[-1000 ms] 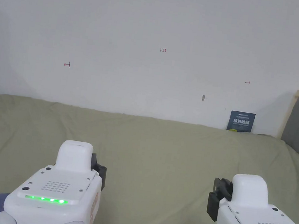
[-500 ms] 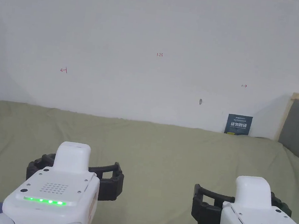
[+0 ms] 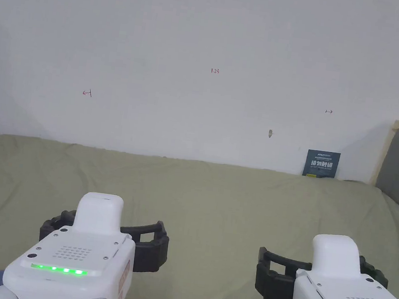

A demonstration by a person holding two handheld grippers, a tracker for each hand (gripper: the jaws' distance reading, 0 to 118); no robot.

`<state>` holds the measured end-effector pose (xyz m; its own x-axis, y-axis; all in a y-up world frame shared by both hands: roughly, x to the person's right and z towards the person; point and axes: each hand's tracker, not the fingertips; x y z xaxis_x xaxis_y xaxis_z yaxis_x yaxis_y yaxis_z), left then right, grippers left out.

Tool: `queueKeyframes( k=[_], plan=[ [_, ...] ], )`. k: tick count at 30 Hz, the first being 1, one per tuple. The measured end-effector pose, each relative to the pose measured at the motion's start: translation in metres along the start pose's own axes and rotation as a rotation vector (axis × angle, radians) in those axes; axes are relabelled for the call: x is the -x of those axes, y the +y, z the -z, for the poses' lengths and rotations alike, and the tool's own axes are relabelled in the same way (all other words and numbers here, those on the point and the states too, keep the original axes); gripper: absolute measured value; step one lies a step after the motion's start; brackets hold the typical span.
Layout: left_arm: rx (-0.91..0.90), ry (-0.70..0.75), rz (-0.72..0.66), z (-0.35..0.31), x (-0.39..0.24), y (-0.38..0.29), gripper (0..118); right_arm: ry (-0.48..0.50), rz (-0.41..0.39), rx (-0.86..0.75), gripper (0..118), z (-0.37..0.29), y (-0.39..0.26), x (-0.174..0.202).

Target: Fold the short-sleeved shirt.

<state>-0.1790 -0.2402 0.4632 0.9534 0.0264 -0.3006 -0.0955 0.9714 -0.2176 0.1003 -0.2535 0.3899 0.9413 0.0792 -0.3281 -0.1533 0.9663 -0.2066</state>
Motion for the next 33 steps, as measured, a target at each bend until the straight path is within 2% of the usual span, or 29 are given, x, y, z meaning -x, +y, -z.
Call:
queueKeyframes(
  k=[5, 9, 17, 23, 25, 29, 31, 33],
  plan=[
    [-0.008, -0.041, -0.099, 0.0, 0.008, 0.007, 118, -0.001, -0.001, 0.006, 118, 0.001, -0.002, -0.001],
    [-0.004, -0.005, -0.036, -0.003, 0.002, 0.009, 118, 0.002, 0.002, 0.004, 118, 0.001, 0.0, -0.003],
    [0.044, -0.061, -0.088, -0.002, 0.002, 0.01, 118, 0.014, 0.006, 0.005, 118, 0.001, 0.001, -0.001],
    [0.056, -0.035, -0.035, -0.002, -0.003, 0.01, 118, 0.018, 0.001, 0.009, 118, 0.001, 0.002, 0.0],
    [0.114, -0.038, -0.056, 0.003, -0.003, 0.013, 118, 0.019, -0.002, 0.01, 118, 0.002, 0.002, 0.001],
    [0.093, -0.033, -0.067, 0.003, 0.0, 0.012, 118, 0.019, -0.002, 0.007, 118, 0.0, 0.004, 0.001],
    [0.073, -0.133, -0.125, -0.004, 0.005, 0.011, 118, 0.018, 0.001, 0.007, 118, -0.001, 0.005, -0.001],
    [0.054, -0.124, -0.152, -0.004, 0.006, 0.011, 118, 0.018, 0.002, 0.007, 118, -0.001, 0.005, -0.001]
  ],
)
